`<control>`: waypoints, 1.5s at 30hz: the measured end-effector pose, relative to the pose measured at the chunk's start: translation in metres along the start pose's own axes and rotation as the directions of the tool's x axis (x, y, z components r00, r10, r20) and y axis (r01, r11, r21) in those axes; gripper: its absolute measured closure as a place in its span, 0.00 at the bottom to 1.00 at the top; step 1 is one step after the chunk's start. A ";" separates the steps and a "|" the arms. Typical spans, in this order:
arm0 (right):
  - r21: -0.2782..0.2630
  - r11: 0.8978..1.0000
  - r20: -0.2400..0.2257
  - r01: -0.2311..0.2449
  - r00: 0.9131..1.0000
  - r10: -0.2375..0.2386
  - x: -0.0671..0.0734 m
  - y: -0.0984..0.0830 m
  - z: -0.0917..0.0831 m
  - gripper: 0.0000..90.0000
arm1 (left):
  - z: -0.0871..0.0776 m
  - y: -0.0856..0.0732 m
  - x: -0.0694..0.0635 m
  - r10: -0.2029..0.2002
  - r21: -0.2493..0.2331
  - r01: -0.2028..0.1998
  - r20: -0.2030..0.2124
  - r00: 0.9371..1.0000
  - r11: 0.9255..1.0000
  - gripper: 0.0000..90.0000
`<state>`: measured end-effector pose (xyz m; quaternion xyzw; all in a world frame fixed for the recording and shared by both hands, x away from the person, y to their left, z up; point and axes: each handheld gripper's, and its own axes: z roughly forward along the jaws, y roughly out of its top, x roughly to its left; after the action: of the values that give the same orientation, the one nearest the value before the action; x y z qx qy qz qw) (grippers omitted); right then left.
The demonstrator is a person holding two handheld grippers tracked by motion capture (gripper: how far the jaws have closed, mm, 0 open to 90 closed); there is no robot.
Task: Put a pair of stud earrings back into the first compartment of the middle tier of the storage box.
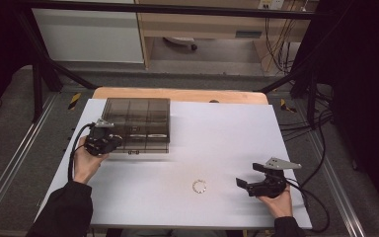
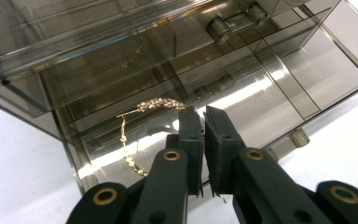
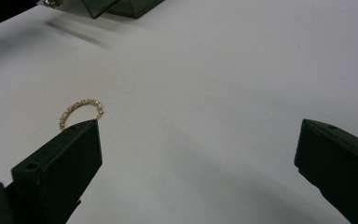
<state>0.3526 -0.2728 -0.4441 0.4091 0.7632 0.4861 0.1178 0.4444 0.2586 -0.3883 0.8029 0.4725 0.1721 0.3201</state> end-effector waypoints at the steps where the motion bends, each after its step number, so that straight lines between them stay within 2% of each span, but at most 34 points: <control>1: -0.001 1.000 0.000 0.001 1.000 -0.001 0.000 0.000 0.000 0.01 | 0.001 0.000 0.000 0.000 0.001 0.000 -0.003 1.000 1.000 0.94; 4: -0.001 1.000 -0.001 0.004 1.000 -0.004 0.000 0.000 0.000 0.01 | 0.001 -0.001 0.001 -0.006 -0.004 0.006 -0.006 1.000 1.000 0.93; 8: -0.001 1.000 -0.001 0.000 1.000 0.000 0.000 0.000 0.000 0.01 | -0.005 -0.001 0.002 -0.011 -0.022 0.011 0.003 1.000 1.000 0.87; 12: -0.001 1.000 0.000 0.000 1.000 0.000 0.000 0.000 0.000 0.01 | -0.012 -0.002 0.000 -0.013 -0.050 0.013 0.016 1.000 0.999 0.75; 18: -0.001 1.000 0.000 0.001 1.000 -0.001 0.000 0.000 0.000 0.01 | -0.029 -0.008 -0.013 0.012 -0.128 -0.001 0.081 0.997 0.992 0.53; 19: -0.001 1.000 0.000 0.001 1.000 -0.001 0.000 0.000 0.000 0.01 | -0.029 -0.008 -0.013 0.012 -0.128 -0.001 0.081 0.997 0.992 0.50; 21: 0.000 1.000 0.000 -0.001 1.000 0.001 0.000 0.000 0.000 0.01 | -0.031 -0.010 -0.019 0.025 -0.137 -0.011 0.098 0.995 0.991 0.45; 22: 0.000 1.000 0.000 0.000 1.000 0.000 0.000 0.000 0.000 0.01 | -0.033 -0.014 -0.027 0.049 -0.143 -0.034 0.100 0.994 0.989 0.43; 25: -0.002 1.000 0.001 0.001 1.000 -0.001 0.000 0.000 0.000 0.01 | -0.035 -0.017 -0.038 0.084 -0.148 -0.067 0.112 0.990 0.987 0.37; 28: -0.002 1.000 0.001 0.001 1.000 -0.001 0.000 0.000 0.000 0.01 | -0.035 -0.020 -0.050 0.111 -0.154 -0.089 0.142 0.984 0.984 0.31; 33: -0.002 1.000 0.001 0.001 1.000 -0.001 0.000 0.000 0.000 0.01 | -0.034 -0.023 -0.066 0.142 -0.167 -0.116 0.150 0.978 0.979 0.22; 36: -0.002 1.000 0.000 0.000 1.000 0.000 0.000 0.000 0.000 0.01 | -0.030 -0.026 -0.080 0.173 -0.156 -0.146 0.171 0.970 0.977 0.19; 41: -0.002 1.000 0.000 0.001 1.000 -0.001 0.000 0.000 0.000 0.01 | -0.024 -0.027 -0.092 0.186 -0.144 -0.161 0.181 0.966 0.976 0.12; 44: -0.002 1.000 0.000 0.001 1.000 -0.001 0.000 0.000 0.000 0.01 | -0.019 -0.028 -0.105 0.199 -0.137 -0.174 0.190 0.961 0.975 0.10; 45: -0.002 1.000 0.000 0.001 1.000 -0.001 0.000 0.000 0.000 0.01 | -0.019 -0.028 -0.105 0.199 -0.137 -0.174 0.190 0.961 0.975 0.09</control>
<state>0.3524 -0.2728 -0.4439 0.4087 0.7629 0.4867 0.1183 0.3639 0.1839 -0.3904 0.8368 0.3484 0.1466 0.3961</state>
